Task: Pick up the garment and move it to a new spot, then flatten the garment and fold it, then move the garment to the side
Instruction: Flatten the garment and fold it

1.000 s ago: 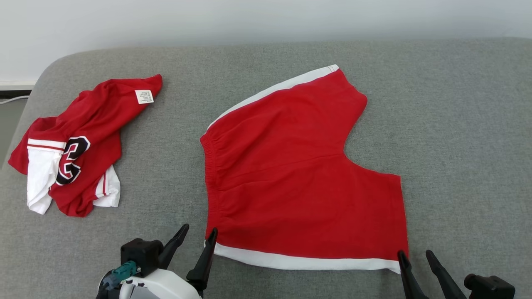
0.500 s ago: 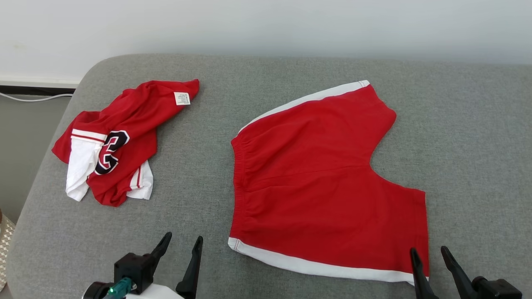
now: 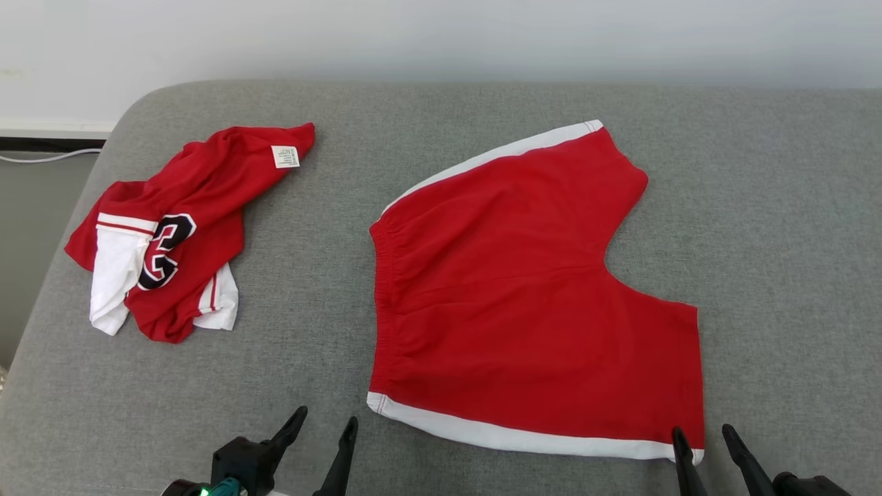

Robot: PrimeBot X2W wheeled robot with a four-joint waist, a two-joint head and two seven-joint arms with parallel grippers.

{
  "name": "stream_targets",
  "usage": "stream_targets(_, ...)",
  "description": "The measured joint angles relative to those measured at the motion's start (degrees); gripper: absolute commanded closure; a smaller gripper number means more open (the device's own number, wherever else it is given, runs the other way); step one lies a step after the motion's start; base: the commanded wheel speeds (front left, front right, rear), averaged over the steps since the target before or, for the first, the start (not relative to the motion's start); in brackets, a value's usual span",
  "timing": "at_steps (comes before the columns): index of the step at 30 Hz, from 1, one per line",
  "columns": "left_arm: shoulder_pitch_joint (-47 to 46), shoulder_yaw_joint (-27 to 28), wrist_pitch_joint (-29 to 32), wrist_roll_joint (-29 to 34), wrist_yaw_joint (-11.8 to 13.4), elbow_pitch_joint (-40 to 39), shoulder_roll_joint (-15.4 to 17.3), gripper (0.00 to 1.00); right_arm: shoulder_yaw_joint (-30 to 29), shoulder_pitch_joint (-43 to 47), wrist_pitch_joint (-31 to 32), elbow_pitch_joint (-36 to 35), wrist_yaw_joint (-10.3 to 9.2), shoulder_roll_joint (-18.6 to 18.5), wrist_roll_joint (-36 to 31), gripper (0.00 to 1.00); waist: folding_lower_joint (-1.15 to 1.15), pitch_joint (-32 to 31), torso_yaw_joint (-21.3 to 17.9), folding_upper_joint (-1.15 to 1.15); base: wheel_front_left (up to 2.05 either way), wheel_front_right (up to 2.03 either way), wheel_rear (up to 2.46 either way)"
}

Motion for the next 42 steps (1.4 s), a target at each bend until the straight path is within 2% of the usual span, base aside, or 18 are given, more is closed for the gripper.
stream_targets(16,-5.65,-1.99,0.62,0.94,-5.97,3.39,-0.79,0.00,3.13,-1.55,-0.33,4.00,0.00,-0.03,3.68,0.00,0.00,6.64,-4.25,0.00,0.00,0.00,0.00)
stream_targets(24,-5.65,-2.35,0.94,-0.21,-8.21,4.71,-1.71,0.00,4.52,-3.19,-0.79,5.48,0.00,-0.03,4.56,0.00,0.00,7.83,-4.54,0.00,0.00,0.00,0.00)
stream_targets(25,-5.66,-2.34,0.94,-0.51,-8.80,4.89,-1.76,0.25,4.61,-3.43,-0.83,5.58,0.00,-0.04,4.57,0.15,0.00,7.95,-4.50,0.00,0.00,0.00,0.00)
stream_targets(26,-5.66,-2.34,0.94,-0.73,-8.99,5.08,-1.83,0.55,4.76,-3.76,-0.85,5.63,0.00,-0.05,4.57,0.52,0.00,8.03,-4.49,0.00,0.00,0.00,0.00)
stream_targets(27,-5.68,-2.35,0.89,-0.73,-9.11,5.22,-1.91,0.74,5.01,-4.05,-1.02,5.61,0.00,-0.05,4.57,0.70,0.00,8.10,-4.50,0.00,0.00,0.00,0.00)
stream_targets(28,-5.73,-2.30,0.63,-0.88,-9.62,5.32,-1.99,1.00,5.31,-4.27,-1.09,5.61,0.00,-0.08,4.57,1.00,0.00,8.16,-4.50,0.00,0.00,0.00,0.00)
stream_targets(35,-6.75,-1.93,0.01,-1.12,-9.95,5.08,-2.02,1.00,5.69,-4.81,-1.24,4.67,0.00,-0.07,4.56,1.00,0.00,8.36,-4.83,0.00,0.00,0.00,0.00)
stream_targets(42,-6.83,0.34,-0.49,-1.12,-8.83,-0.63,0.00,1.00,4.34,-4.75,-1.10,-1.99,0.00,-0.08,2.30,1.00,0.00,9.07,-5.06,0.00,0.00,0.00,0.00)
